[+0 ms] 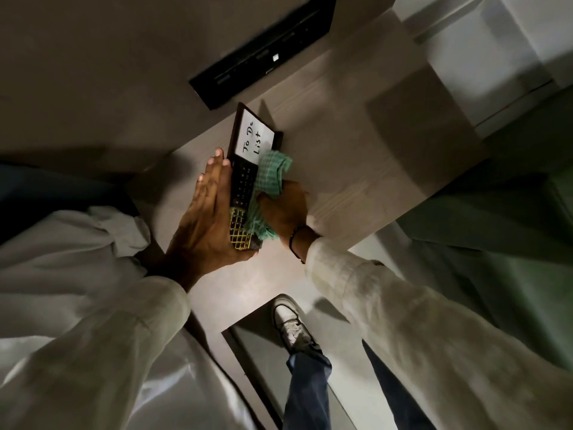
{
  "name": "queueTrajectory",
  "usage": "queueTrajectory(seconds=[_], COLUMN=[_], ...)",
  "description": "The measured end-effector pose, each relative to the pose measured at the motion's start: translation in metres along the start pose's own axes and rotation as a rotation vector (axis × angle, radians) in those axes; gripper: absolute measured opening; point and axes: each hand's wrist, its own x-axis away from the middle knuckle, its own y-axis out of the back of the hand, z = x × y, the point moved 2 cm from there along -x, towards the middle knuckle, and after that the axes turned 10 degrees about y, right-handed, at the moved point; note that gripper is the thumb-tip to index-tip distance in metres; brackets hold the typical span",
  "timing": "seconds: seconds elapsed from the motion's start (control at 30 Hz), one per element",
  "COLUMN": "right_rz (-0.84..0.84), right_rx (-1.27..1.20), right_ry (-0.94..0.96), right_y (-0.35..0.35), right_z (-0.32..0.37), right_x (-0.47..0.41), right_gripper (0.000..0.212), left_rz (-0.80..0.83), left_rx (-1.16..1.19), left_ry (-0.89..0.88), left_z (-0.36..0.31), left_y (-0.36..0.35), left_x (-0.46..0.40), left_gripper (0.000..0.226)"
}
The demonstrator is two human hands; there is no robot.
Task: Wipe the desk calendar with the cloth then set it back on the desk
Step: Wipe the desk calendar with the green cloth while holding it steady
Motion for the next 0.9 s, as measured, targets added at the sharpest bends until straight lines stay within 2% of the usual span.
queueTrajectory(seconds=[0.1, 0.23, 0.4, 0.53, 0.63, 0.7, 0.77, 0.83, 0.9], right_rz=[0.031, 0.253, 0.344, 0.407, 0.316, 0.166, 0.059, 0.035, 0.141], right_rx=[-0.031, -0.193, -0.026, 0.035, 0.288, 0.596, 0.759, 0.72, 0.638], right_ry=[-0.016, -0.117, -0.015, -0.154, -0.206, -0.107, 0.029, 0.148, 0.281], right_y=[-0.003, 0.021, 0.1, 0.152, 0.173, 0.184, 0.185, 0.175, 0.153], right_z=[0.009, 0.016, 0.013, 0.002, -0.005, 0.0, 0.016, 0.033, 0.051], right_x=[0.002, -0.008, -0.057, -0.103, -0.126, -0.131, -0.124, -0.116, -0.11], right_gripper=[0.019, 0.036, 0.048, 0.052, 0.047, 0.042, 0.033, 0.018, 0.015], left_rz=[0.003, 0.019, 0.052, 0.081, 0.056, 0.055, 0.08, 0.105, 0.071], left_rx=[0.006, -0.021, -0.061, -0.056, -0.096, -0.132, -0.152, -0.129, -0.019], left_ry=[0.016, 0.01, -0.009, 0.013, 0.003, 0.011, 0.046, 0.093, 0.182], left_z=[0.001, -0.001, 0.001, 0.002, -0.001, -0.004, -0.008, -0.016, -0.024], left_y=[0.001, 0.005, 0.007, 0.007, 0.009, 0.013, 0.018, 0.024, 0.028], left_x=[0.0, 0.0, -0.002, -0.004, -0.003, -0.004, -0.003, -0.001, 0.006], left_gripper=[0.149, 0.147, 0.155, 0.155, 0.153, 0.155, 0.155, 0.15, 0.135])
